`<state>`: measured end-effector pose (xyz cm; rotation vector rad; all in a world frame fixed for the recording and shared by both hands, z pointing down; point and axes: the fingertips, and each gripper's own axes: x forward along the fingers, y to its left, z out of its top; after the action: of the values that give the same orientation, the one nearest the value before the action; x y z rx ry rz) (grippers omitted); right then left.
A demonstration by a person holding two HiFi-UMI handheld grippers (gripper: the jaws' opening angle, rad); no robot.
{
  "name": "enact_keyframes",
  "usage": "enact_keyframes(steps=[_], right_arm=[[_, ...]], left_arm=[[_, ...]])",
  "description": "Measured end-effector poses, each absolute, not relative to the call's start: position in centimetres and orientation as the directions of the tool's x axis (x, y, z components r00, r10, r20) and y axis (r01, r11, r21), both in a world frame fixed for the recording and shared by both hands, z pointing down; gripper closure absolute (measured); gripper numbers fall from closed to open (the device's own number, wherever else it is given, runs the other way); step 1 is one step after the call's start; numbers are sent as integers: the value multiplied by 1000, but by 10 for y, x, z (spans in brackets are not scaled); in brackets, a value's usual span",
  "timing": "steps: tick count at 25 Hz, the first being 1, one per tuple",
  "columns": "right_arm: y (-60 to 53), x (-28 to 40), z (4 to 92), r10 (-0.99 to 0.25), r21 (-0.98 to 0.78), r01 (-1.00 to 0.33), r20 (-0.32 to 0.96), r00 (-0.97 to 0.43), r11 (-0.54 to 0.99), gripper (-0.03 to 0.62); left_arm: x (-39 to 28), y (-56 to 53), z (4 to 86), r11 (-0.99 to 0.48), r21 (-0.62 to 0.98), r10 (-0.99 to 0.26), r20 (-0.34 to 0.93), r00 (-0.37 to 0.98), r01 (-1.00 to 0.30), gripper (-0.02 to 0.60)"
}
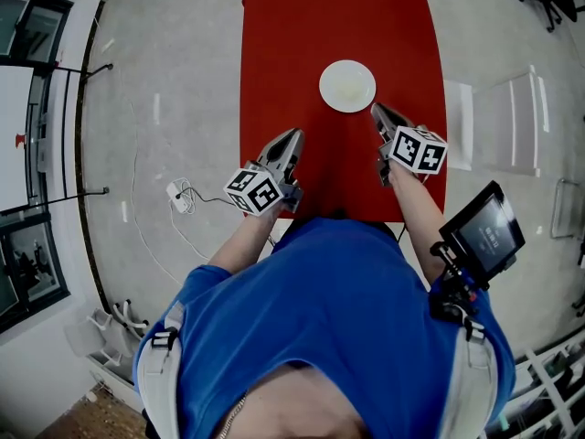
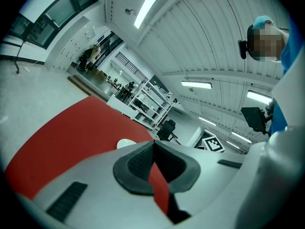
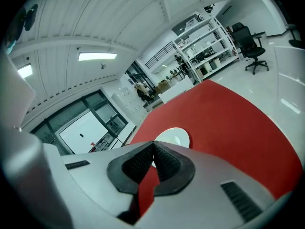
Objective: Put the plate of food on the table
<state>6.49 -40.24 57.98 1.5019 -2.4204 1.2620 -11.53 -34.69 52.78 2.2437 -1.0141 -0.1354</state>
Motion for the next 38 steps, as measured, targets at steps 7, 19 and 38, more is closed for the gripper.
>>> enact_keyframes(steps=[7, 19, 38], right_arm=[[-378, 64, 563, -737, -610, -744, 365, -569, 272, 591], [-280, 87, 509, -724, -570, -722, 294, -624, 391, 591], [-160, 83, 483, -709, -471, -729, 264, -654, 497, 591]], left_arm=[[-106, -335, 518, -506, 584, -702, 148, 696, -635, 575], [-62, -264, 480, -542, 550, -699, 124, 704, -635, 575], [-47, -167, 473, -546, 541, -706, 114, 699, -640, 575]])
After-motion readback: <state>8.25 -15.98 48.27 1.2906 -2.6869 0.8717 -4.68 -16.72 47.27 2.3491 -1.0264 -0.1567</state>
